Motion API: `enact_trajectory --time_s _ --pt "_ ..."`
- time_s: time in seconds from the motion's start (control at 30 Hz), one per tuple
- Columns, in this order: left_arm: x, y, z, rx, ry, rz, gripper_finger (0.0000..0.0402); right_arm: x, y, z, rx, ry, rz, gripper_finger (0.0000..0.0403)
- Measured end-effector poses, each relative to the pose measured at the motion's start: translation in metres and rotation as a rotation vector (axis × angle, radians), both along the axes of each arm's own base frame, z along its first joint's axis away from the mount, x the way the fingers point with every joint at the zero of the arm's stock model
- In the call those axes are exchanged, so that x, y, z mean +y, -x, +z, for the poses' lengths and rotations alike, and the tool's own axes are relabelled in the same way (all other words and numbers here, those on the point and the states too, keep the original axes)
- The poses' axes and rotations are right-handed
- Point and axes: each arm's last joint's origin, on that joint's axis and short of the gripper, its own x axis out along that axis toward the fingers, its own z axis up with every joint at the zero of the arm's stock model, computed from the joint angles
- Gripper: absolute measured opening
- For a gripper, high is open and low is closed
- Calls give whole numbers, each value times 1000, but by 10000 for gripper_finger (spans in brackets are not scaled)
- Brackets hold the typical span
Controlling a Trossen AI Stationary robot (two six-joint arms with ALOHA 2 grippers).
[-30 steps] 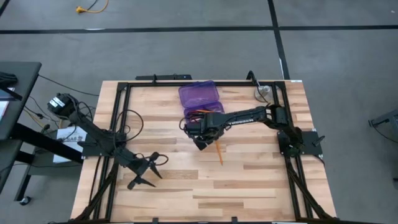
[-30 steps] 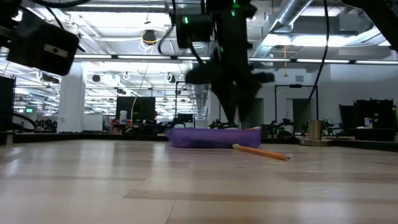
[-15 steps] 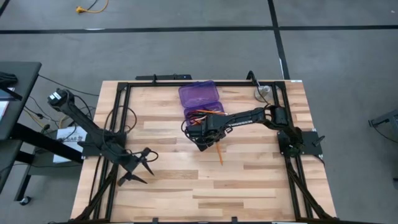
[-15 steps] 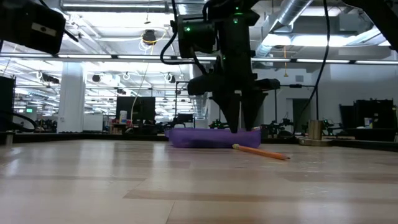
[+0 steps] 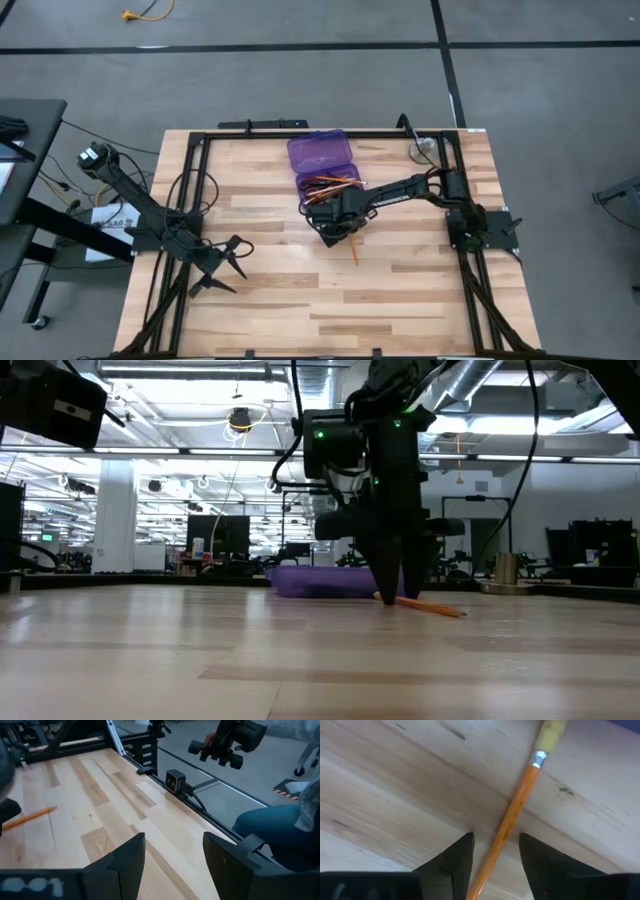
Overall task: Pick & place school supplies into a supply box
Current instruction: Put the yellow pencil into the purple supply box
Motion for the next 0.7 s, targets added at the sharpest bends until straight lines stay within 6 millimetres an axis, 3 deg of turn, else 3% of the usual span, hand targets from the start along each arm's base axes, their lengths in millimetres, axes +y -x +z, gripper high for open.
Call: enact_trajectory --time_s 0.17,0.43,0.7 --pt "0 0 0 4 2 5 188 1 5 -10 -24 -31 -19 128" --pt "0 0 0 4 2 5 188 3 3 -10 -41 -34 -76 14" --pt "0 0 0 -2 -1 3 188 20 -1 0 -24 -7 -114 5"
